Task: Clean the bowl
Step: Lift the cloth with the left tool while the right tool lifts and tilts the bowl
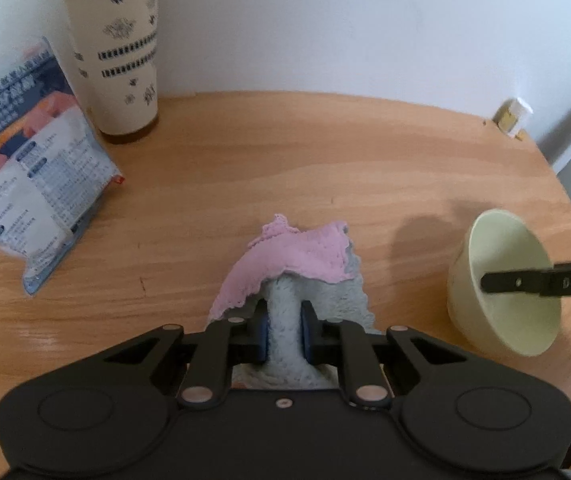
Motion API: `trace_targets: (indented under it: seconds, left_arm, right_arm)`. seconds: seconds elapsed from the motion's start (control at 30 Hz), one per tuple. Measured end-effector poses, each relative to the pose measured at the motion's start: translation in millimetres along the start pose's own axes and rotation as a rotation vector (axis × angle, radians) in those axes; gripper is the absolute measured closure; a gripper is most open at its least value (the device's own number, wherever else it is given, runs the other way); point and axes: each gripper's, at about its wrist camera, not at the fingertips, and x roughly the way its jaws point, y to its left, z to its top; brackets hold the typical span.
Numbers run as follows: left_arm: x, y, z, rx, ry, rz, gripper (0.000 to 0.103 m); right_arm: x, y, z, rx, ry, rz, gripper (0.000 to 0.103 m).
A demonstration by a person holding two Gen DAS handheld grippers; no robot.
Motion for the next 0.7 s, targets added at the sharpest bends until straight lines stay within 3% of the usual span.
trace_targets:
  seconds: [0.17, 0.4, 0.7]
  left_arm:
    - [-19.3, 1.4, 9.0, -0.054, -0.040, -0.021, 0.089]
    - [-42.6, -6.3, 23.8, -0.090, -0.093, -0.086, 0.089]
    - [-58.0, -34.0, 38.2, -0.104, -0.112, -0.255, 0.089]
  right_arm:
    - [-3.3, 4.7, -3.5, -0.055, -0.037, -0.016, 0.089]
    - [-14.3, 27.9, -5.7, -0.219, -0.072, -0.073, 0.090]
    - [-38.3, 76.2, -31.0, -0.599, -0.162, -0.224, 0.088]
